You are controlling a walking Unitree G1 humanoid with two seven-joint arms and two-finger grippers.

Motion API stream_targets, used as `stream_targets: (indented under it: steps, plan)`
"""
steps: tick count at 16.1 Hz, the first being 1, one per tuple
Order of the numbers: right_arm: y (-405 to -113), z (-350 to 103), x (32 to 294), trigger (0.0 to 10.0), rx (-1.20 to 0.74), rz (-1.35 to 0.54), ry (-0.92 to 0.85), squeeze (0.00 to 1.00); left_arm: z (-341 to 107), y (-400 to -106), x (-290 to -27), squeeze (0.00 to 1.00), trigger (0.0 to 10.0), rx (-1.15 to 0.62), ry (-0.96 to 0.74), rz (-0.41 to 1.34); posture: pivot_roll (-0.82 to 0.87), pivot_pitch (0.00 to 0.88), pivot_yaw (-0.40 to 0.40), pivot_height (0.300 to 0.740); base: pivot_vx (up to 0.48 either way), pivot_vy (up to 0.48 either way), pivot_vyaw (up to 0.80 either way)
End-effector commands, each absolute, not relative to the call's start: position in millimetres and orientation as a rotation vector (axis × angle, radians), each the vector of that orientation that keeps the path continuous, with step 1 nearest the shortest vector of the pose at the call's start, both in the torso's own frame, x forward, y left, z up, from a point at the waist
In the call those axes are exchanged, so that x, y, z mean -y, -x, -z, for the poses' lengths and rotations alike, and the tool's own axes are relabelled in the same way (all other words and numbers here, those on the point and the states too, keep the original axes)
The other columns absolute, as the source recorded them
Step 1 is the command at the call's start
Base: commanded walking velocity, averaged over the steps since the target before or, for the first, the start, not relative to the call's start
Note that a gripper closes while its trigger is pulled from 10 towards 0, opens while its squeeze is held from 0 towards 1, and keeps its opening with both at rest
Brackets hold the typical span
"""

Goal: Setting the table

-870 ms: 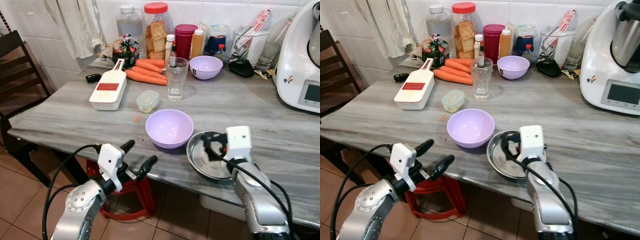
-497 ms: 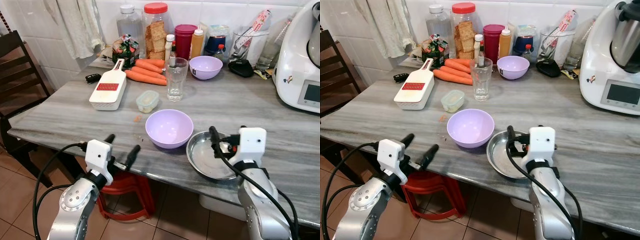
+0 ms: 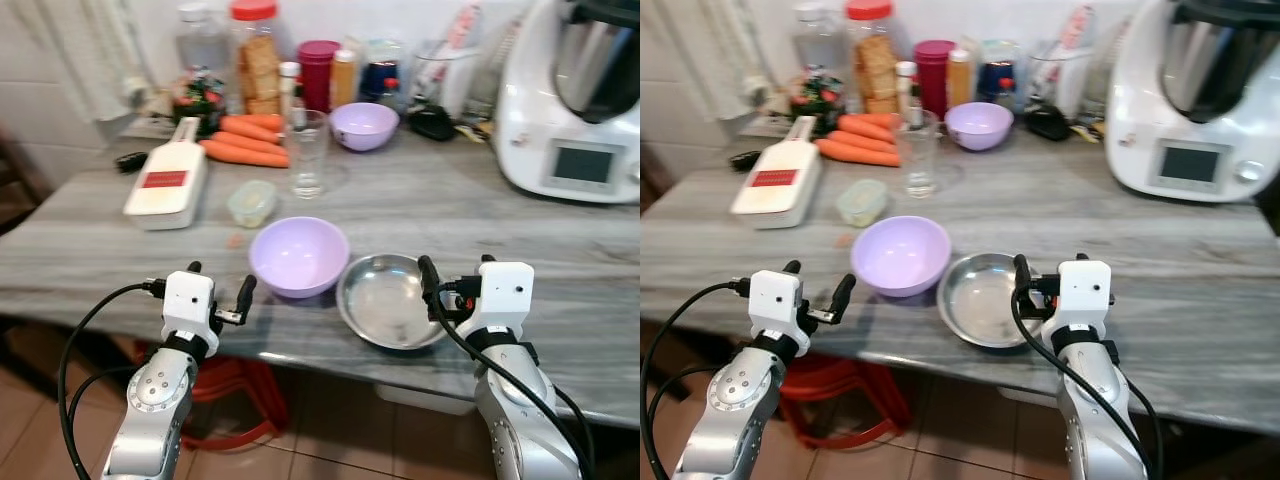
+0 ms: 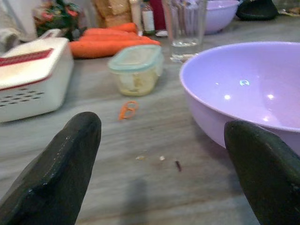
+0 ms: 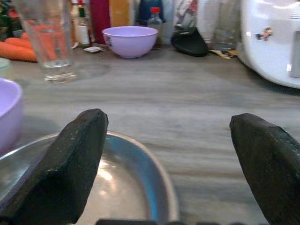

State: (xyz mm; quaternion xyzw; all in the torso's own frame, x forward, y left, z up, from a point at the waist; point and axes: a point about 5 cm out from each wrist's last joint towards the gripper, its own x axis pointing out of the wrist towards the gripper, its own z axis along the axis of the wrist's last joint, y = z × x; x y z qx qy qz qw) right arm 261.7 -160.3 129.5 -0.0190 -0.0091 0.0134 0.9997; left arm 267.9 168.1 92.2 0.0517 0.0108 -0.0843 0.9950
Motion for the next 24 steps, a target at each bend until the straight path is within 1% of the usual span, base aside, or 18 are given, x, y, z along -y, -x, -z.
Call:
stream_targets:
  steps: [1,4,13,24]
  plan:
    - [-262.7,-131.5,159.6,10.0,0.032,-0.031,0.036,0.00,-94.0,-270.5,-171.3,0.00,10.0,-0.013,-0.114,0.146,-0.01,0.000,0.036,0.740,0.000,0.000,-0.80]
    - [-263.4,-132.3,158.8,10.0,0.039,-0.034,0.035,0.00,-94.2,-272.1,-170.8,0.00,10.0,-0.014,-0.121,0.144,-0.01,0.000,0.036,0.740,-0.081,0.000,-0.70]
    - [-264.8,-132.4,158.5,10.0,0.053,-0.020,0.035,0.00,-94.8,-275.7,-169.8,0.00,10.0,-0.013,-0.132,0.150,-0.02,0.000,0.050,0.740,-0.287,0.000,0.00]
    - [-265.6,-131.6,161.6,10.0,0.056,-0.004,0.032,0.00,-93.5,-276.3,-166.3,0.00,10.0,-0.011,-0.129,0.165,-0.02,0.000,0.049,0.740,-0.314,0.000,0.00]
